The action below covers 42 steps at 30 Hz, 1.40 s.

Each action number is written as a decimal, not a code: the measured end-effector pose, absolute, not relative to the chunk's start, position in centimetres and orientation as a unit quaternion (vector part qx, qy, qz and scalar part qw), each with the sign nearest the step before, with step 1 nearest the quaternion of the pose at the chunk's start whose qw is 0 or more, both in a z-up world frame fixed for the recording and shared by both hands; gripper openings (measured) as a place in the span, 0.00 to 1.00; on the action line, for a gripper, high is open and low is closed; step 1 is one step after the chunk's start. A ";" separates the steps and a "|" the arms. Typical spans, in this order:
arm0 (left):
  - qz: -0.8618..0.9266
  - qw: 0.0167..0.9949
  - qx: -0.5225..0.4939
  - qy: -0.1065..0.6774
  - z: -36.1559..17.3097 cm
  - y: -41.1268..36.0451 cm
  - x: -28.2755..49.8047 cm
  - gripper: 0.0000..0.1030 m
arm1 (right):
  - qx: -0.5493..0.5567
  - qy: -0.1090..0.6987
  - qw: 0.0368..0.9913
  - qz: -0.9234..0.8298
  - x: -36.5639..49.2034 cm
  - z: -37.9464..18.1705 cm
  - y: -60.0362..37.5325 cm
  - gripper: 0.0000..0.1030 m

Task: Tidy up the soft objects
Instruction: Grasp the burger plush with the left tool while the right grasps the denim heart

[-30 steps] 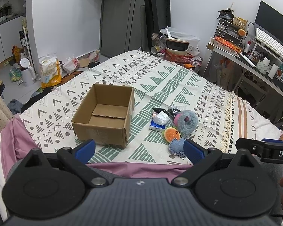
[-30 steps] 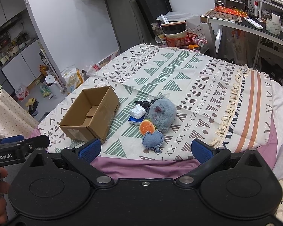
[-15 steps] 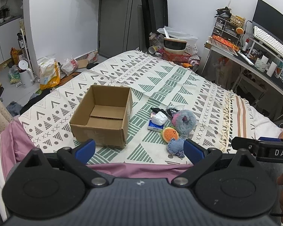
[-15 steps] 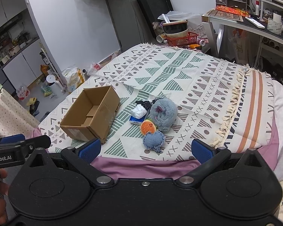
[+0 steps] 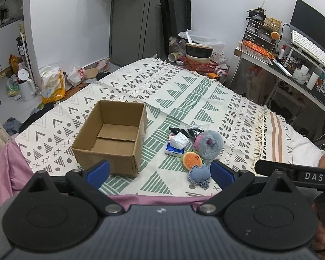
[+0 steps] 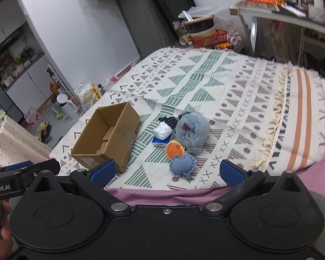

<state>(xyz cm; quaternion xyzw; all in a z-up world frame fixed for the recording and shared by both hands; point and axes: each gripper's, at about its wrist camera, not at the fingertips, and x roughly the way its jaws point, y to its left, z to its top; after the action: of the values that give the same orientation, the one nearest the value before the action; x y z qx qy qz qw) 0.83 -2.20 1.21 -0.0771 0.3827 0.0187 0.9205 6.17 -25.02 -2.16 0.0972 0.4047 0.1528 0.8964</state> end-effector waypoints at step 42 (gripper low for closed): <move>-0.011 0.860 -0.163 0.483 -12.0 -4.2 15.1 0.55 | 0.266 0.509 0.816 0.064 16.5 -14.8 -25.8 0.68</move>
<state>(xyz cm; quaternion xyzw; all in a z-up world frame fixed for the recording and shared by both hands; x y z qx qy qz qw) 15.15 -4.17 -11.97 -0.1632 0.4834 -0.0113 0.8600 16.52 -25.77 -14.83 0.2662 0.5093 0.0636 0.8159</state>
